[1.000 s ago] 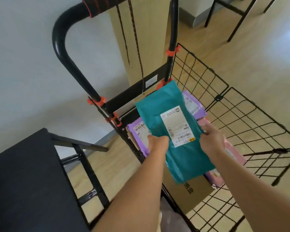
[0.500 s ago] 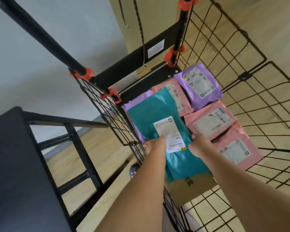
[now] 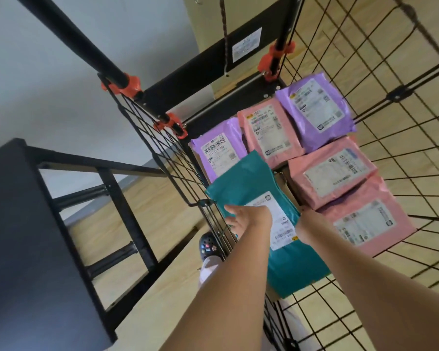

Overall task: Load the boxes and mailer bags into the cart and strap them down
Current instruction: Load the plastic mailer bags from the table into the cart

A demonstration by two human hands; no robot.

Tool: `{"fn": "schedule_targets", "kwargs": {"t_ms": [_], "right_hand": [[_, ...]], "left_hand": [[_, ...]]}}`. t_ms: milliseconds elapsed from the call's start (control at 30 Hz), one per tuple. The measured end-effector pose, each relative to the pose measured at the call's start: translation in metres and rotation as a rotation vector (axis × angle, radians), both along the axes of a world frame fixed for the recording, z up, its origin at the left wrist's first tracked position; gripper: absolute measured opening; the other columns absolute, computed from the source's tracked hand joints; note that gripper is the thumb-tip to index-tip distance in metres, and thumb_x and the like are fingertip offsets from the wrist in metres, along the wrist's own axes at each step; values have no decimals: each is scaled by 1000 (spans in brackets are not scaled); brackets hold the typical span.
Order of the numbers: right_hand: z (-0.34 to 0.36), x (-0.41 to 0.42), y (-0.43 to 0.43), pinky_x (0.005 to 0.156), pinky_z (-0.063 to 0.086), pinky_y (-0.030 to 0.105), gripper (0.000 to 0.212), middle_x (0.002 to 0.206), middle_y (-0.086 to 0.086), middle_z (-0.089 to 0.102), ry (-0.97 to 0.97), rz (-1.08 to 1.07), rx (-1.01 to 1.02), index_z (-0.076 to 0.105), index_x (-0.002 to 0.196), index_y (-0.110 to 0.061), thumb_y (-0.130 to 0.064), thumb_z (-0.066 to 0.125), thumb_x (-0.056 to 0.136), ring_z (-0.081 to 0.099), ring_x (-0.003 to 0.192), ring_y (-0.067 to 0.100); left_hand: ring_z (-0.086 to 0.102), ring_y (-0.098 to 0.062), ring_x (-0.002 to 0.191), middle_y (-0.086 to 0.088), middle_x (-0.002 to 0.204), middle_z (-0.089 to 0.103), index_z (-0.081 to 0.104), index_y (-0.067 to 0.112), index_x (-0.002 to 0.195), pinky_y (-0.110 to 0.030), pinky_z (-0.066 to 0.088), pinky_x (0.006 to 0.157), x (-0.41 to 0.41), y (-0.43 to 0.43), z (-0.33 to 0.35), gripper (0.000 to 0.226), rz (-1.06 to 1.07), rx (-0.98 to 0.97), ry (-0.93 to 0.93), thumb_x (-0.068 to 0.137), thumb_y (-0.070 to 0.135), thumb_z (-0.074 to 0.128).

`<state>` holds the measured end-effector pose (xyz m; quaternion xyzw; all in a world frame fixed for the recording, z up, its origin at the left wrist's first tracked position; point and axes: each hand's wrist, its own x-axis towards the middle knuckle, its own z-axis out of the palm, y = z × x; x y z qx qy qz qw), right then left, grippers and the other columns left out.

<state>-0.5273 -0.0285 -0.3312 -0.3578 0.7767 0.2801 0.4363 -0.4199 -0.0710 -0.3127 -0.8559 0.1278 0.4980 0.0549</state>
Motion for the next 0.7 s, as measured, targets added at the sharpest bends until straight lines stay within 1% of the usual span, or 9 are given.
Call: {"fn": "schedule_targets", "kwargs": {"t_ms": [67, 133, 167, 233, 333, 433, 500, 567, 700], "right_hand": [[1, 0, 7, 73, 47, 30, 39, 101, 9, 58, 7, 64, 79, 51, 132, -6, -6, 50, 94, 59, 95, 24], [0, 1, 11, 68, 46, 27, 17, 85, 3, 52, 2, 101, 121, 57, 108, -6, -4, 51, 92, 59, 90, 20], [0, 4, 11, 69, 47, 28, 17, 88, 4, 54, 0, 113, 133, 56, 107, -7, -3, 50, 92, 61, 96, 21], [1, 9, 11, 79, 51, 29, 42, 115, 8, 59, -1, 88, 118, 46, 134, -5, -2, 47, 92, 60, 112, 24], [2, 16, 13, 91, 55, 39, 79, 136, 17, 51, 37, -25, 6, 2, 156, -4, -2, 49, 91, 60, 115, 29], [5, 17, 10, 88, 54, 36, 75, 133, 17, 54, 58, -36, -92, 13, 154, -1, -10, 56, 93, 59, 116, 30], [9, 17, 6, 77, 54, 34, 52, 119, 11, 63, 39, -1, -128, 39, 141, 0, -14, 56, 94, 63, 108, 27], [17, 19, 3, 68, 53, 32, 14, 96, 5, 65, 12, 28, -145, 57, 104, -8, -18, 55, 94, 67, 94, 25], [39, 23, -2, 60, 50, 31, 17, 78, 1, 62, -12, 61, -207, 50, 77, -15, -20, 54, 92, 66, 79, 21]], "left_hand": [[32, -35, 133, -13, 150, 19, 12, 15, 150, -41, 36, 99, 1, 1, -2, 79, -91, -60, -16, 84, 7, 56], [35, -33, 129, -13, 144, 24, 21, 12, 141, -39, 38, 91, 1, 1, -3, 67, -121, -66, -28, 84, 7, 57], [35, -32, 130, -13, 145, 24, 23, 11, 139, -39, 38, 94, 1, 1, -5, 64, -141, -55, -19, 85, 8, 57], [33, -32, 133, -14, 148, 23, 22, 9, 143, -39, 35, 103, 0, 1, -9, 65, -202, 1, 18, 88, 10, 56], [36, -30, 132, -14, 148, 30, 27, 7, 145, -34, 36, 105, -3, 3, -3, 60, -374, 113, 110, 91, 12, 52], [44, -29, 128, -14, 143, 42, 41, 5, 140, -33, 42, 100, -3, 5, 5, 50, -470, 122, 149, 91, 11, 50], [46, -31, 127, -15, 141, 45, 43, 3, 139, -34, 43, 101, -2, 7, 9, 48, -518, 120, 176, 92, 11, 48], [48, -32, 126, -16, 140, 48, 46, 2, 137, -33, 42, 100, 1, 8, 16, 45, -571, 90, 187, 94, 11, 46], [50, -33, 125, -18, 140, 47, 46, 1, 136, -36, 44, 99, 9, 5, 36, 43, -627, 4, 144, 94, 9, 49]]}}
